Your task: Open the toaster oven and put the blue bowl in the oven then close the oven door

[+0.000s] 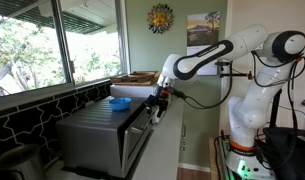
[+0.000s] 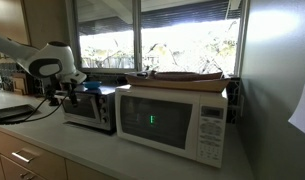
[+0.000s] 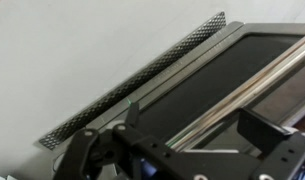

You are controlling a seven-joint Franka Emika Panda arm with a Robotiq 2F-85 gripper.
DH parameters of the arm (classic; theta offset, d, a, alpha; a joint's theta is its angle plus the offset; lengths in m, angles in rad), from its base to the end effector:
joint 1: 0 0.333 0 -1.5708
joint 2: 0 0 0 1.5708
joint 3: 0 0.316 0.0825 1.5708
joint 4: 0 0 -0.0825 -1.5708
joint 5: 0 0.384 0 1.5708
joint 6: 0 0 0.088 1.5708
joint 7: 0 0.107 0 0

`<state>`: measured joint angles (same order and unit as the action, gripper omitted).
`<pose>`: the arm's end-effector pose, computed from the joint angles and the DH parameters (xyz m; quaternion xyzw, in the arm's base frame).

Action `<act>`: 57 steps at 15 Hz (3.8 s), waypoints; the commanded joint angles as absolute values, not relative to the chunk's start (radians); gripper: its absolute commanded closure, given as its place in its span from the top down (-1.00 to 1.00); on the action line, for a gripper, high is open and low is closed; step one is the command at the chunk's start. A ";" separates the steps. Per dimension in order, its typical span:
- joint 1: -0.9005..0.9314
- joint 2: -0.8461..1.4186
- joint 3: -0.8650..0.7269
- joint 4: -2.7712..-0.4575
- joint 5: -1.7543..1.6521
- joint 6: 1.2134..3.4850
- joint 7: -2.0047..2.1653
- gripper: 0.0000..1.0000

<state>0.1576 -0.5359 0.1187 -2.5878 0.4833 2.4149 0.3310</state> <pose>0.3926 0.1157 0.4724 -0.9549 0.1763 -0.1240 0.2044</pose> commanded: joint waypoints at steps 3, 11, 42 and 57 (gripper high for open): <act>0.126 -0.549 0.105 -2.641 0.405 2.280 0.297 1.00; 0.149 -0.599 0.075 -2.676 0.426 2.278 0.183 1.00; -0.006 -0.571 0.010 -2.753 1.251 2.260 0.132 1.00; -0.076 -0.465 -0.063 -2.743 1.125 2.068 -0.132 1.00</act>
